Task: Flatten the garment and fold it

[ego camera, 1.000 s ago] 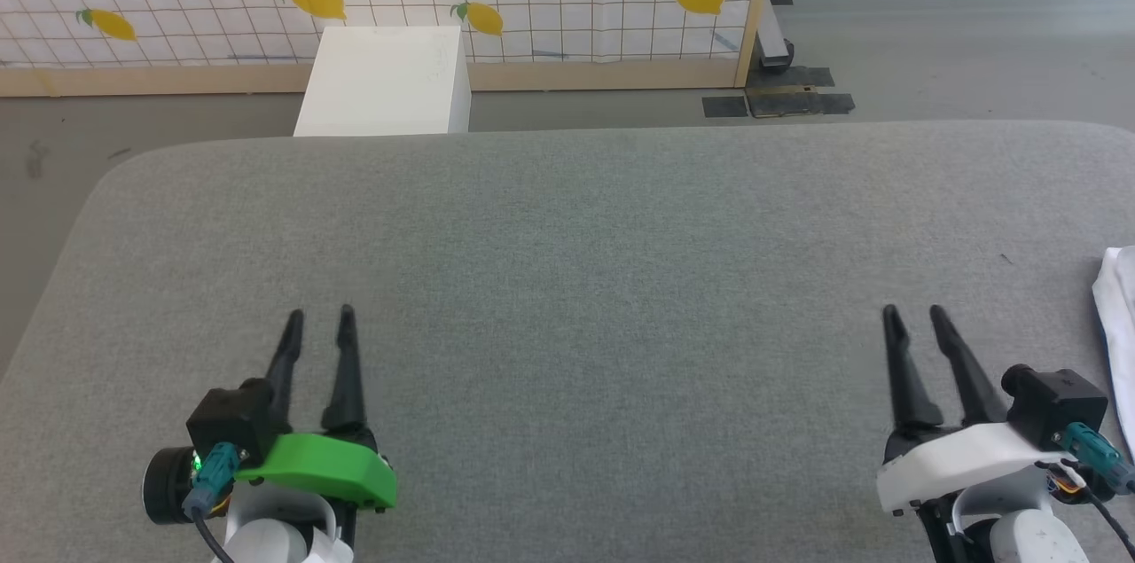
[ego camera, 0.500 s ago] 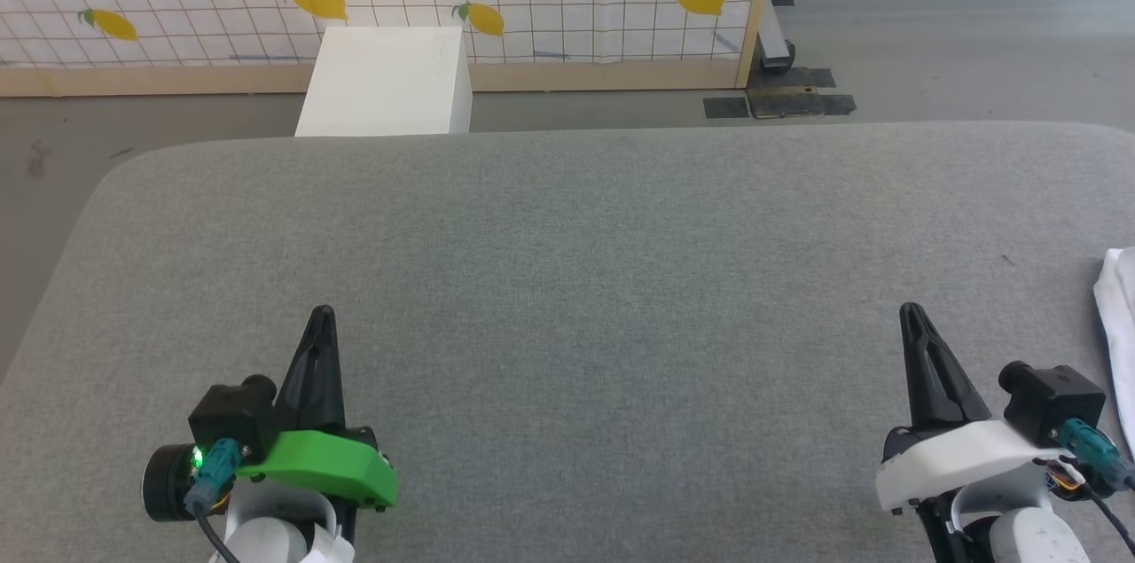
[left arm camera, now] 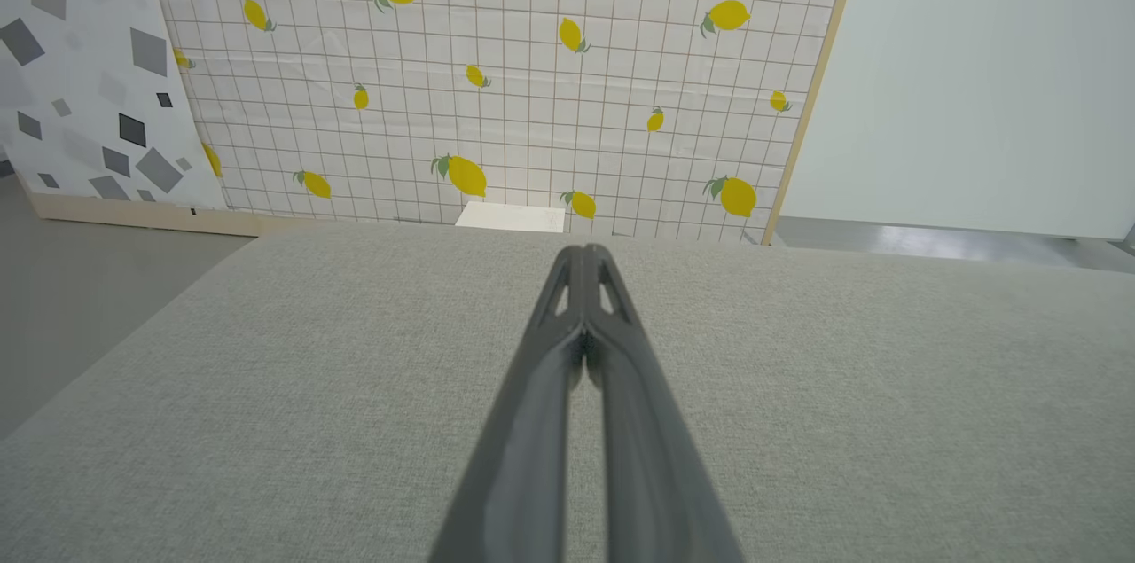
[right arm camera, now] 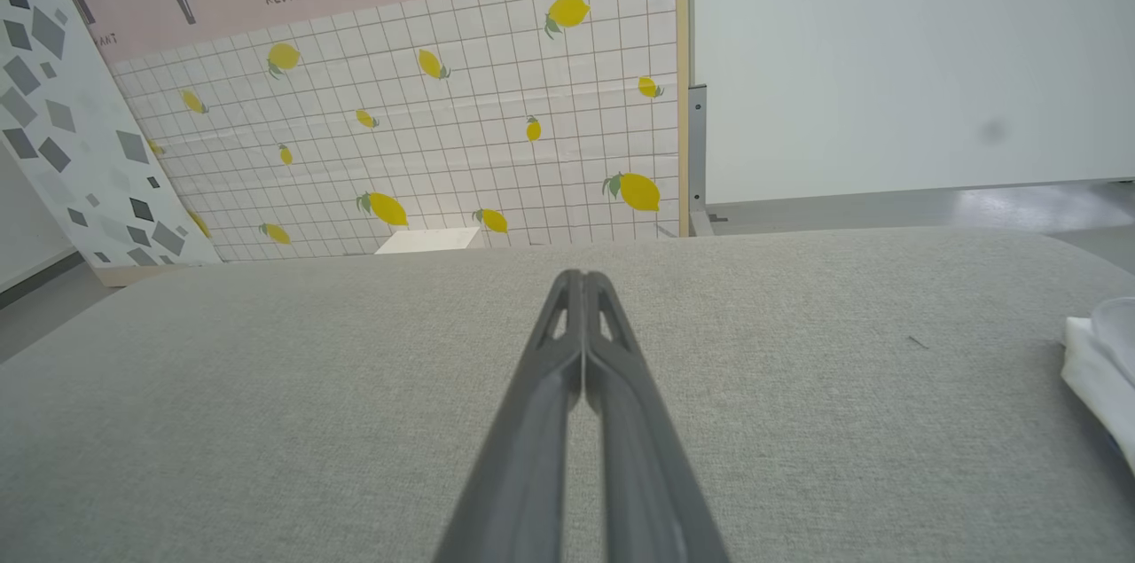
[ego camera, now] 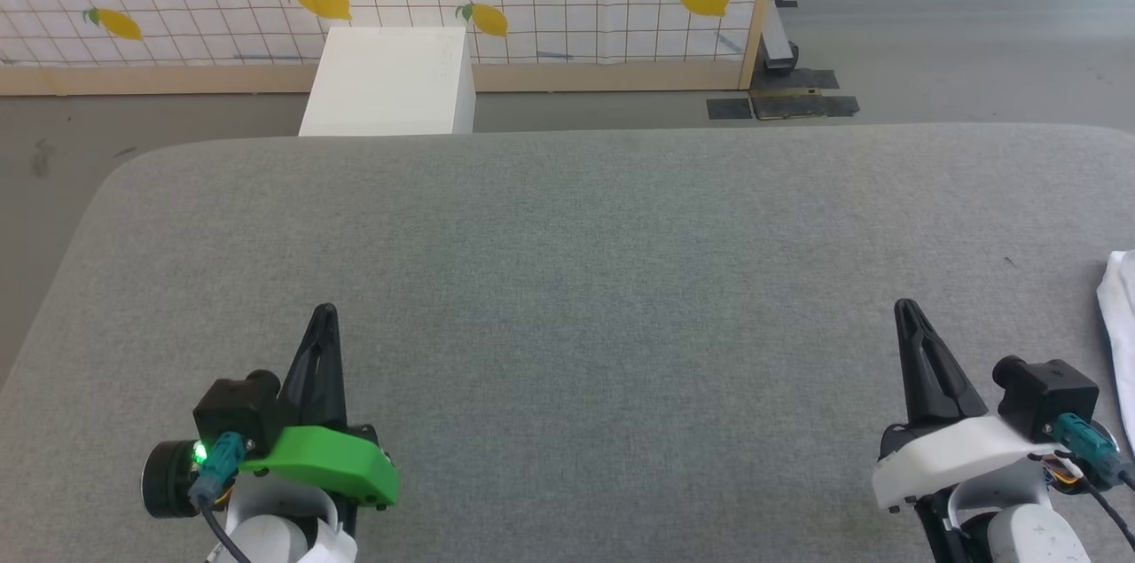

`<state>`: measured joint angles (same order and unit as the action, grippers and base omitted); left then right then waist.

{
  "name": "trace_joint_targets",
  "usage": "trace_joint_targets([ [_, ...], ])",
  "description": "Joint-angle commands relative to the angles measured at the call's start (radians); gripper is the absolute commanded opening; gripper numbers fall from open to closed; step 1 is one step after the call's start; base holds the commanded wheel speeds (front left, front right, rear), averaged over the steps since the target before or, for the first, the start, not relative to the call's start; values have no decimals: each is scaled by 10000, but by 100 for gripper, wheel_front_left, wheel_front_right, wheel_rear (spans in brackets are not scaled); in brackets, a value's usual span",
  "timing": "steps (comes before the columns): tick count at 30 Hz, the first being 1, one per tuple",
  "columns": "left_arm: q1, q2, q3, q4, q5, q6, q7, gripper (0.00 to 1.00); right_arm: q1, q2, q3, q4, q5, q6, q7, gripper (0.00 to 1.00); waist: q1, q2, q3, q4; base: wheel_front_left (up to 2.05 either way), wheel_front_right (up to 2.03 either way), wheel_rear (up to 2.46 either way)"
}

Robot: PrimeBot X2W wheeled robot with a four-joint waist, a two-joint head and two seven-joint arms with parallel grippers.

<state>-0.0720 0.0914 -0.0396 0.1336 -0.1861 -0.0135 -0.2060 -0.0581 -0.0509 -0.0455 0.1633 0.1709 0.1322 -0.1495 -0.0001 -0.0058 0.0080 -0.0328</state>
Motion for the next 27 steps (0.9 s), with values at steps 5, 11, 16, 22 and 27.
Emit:
trace_joint_targets([
  [5, 170, -65, 60, -119, 229, 33, 142, 0, 146, 3, 36, -156, -199, -4, 112, 0, 1, 14, -4, 18, 0, 0, 0],
  [11, 217, -94, 88, -222, 367, 41, 304, 0, 182, 3, 71, -280, -327, -5, 229, 0, 1, 18, -11, 44, 0, 0, 0],
  [16, 245, -112, 105, -284, 451, 47, 402, 0, 205, 4, 93, -356, -404, -5, 300, 0, 1, 20, -15, 60, 0, 0, 0],
  [22, 281, -135, 127, -364, 557, 53, 527, 0, 233, 4, 120, -453, -503, -6, 390, 0, 1, 23, -20, 81, 0, 0, 0],
  [27, 309, -152, 145, -426, 641, 59, 626, 0, 256, 4, 142, -529, -581, -7, 461, 0, 1, 25, -23, 96, 0, 0, 0],
])
